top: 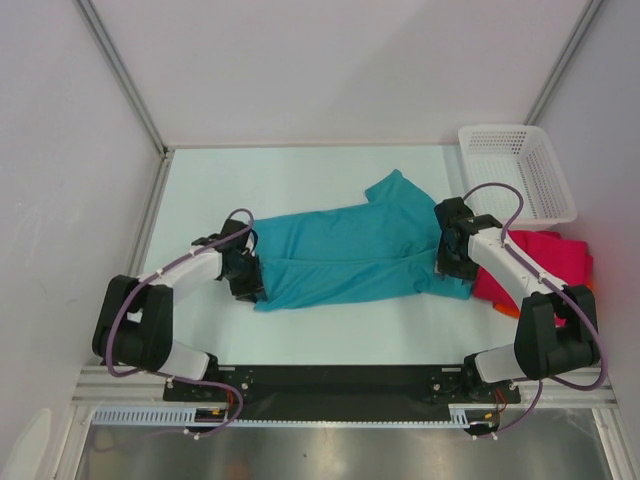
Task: Fold and stack the t-shirts
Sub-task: Fold the flattened tshirt in 1/3 of the way
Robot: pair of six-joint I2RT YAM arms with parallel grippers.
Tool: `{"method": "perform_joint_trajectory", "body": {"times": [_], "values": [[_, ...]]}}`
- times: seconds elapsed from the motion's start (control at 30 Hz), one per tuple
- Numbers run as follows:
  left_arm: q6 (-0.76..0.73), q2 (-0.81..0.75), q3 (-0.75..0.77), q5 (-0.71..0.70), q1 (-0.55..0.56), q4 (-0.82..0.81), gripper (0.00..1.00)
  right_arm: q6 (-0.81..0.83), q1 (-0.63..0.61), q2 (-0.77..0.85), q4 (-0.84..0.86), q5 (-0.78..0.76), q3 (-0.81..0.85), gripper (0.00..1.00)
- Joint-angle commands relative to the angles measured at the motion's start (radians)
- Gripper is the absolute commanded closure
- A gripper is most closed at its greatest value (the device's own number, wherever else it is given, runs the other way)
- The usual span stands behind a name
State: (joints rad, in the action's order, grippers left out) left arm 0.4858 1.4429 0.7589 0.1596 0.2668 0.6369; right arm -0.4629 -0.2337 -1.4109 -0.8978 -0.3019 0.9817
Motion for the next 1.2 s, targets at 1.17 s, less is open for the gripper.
{"method": "perform_joint_trajectory", "body": {"times": [1.17], "values": [[-0.130, -0.220, 0.039, 0.106, -0.257, 0.121, 1.00, -0.046, -0.023, -0.048, -0.027, -0.009, -0.017, 0.44]]}}
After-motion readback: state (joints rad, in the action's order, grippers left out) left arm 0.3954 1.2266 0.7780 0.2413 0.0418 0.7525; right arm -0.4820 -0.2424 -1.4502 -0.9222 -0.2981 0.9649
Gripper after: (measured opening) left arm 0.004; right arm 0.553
